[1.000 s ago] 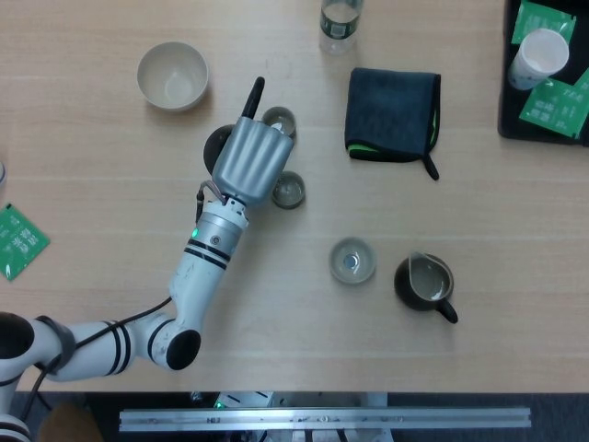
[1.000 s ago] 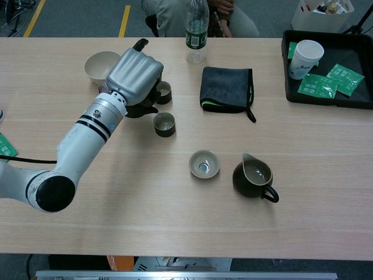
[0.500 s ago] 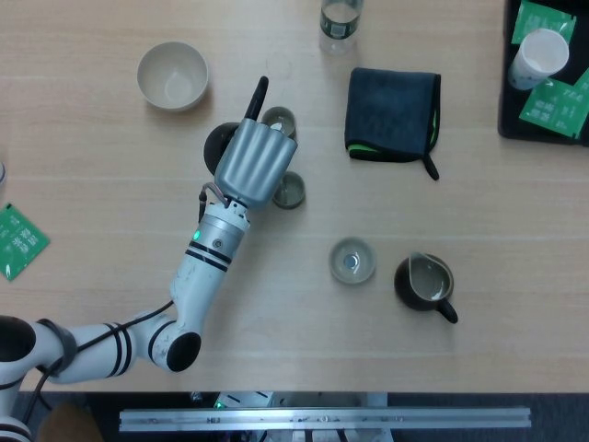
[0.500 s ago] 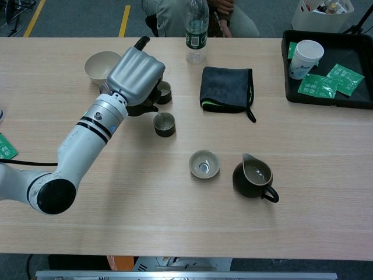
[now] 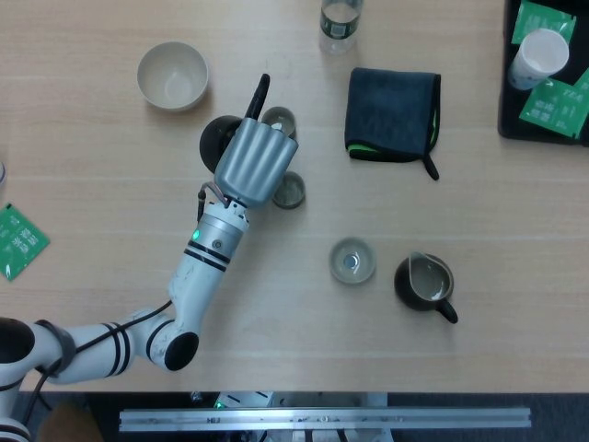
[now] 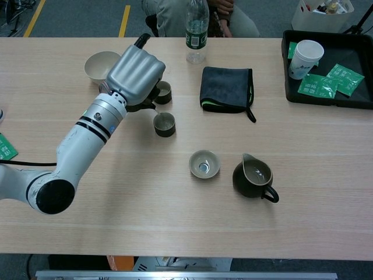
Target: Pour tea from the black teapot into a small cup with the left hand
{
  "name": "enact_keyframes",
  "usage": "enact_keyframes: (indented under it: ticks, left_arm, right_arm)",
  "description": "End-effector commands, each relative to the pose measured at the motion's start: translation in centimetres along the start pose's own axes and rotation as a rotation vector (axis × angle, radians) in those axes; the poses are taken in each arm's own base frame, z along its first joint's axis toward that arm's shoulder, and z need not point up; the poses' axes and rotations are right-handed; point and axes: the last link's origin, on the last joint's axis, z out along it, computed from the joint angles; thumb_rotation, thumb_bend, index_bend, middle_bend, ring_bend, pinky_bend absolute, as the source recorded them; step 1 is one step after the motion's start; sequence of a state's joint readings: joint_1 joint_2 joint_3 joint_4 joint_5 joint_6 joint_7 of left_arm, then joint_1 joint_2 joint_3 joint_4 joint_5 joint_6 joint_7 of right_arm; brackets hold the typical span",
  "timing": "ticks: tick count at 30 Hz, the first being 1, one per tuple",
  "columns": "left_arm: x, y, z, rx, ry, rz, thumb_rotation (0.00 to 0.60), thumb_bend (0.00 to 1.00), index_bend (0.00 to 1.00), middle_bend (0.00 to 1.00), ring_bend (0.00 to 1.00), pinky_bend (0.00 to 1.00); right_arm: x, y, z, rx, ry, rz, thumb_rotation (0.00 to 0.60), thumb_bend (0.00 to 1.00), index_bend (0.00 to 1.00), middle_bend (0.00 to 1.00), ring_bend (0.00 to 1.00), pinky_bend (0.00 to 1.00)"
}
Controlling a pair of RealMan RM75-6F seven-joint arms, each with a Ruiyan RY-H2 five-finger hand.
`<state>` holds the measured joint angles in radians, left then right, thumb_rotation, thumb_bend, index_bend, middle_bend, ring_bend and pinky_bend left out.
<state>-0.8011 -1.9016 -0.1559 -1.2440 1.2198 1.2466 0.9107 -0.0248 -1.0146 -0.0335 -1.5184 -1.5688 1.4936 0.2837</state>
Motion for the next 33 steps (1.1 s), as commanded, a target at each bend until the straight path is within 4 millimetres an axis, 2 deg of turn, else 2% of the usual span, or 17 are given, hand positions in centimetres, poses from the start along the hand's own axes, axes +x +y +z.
enact_keyframes:
  ticks: [1,12,19,33]
  left_arm:
    - [0.0,-0.1,0.0,0.001,0.004,0.011,0.562,0.36,0.89,1.00,0.83,0.10]
    - [0.1,-0.2,-0.1,0.011,-0.022,-0.036,0.567,0.36,0.89,1.00,0.83,0.10]
    - [0.0,-0.8,0.0,0.028,-0.060,-0.127,0.542,0.36,0.89,1.00,0.82,0.10]
    - [-0.2,-2.7,-0.1,0.097,-0.111,-0.383,0.539,0.36,0.89,1.00,0.81,0.10]
  right_arm:
    - [0.0,0.0,0.0,0.001,0.001,0.000,0.600,0.00,0.17,0.16,0.04,0.03]
    - [0.1,0.0,-0.1,0.002,0.005,0.000,0.600,0.00,0.17,0.16,0.04,0.03]
    - [0.0,-0.2,0.0,0.004,0.004,-0.002,0.600,0.00,0.17,0.16,0.04,0.03]
    - [0.2,-0.8,0.2,0.006,0.003,-0.013,0.600,0.00,0.17,0.16,0.04,0.03]
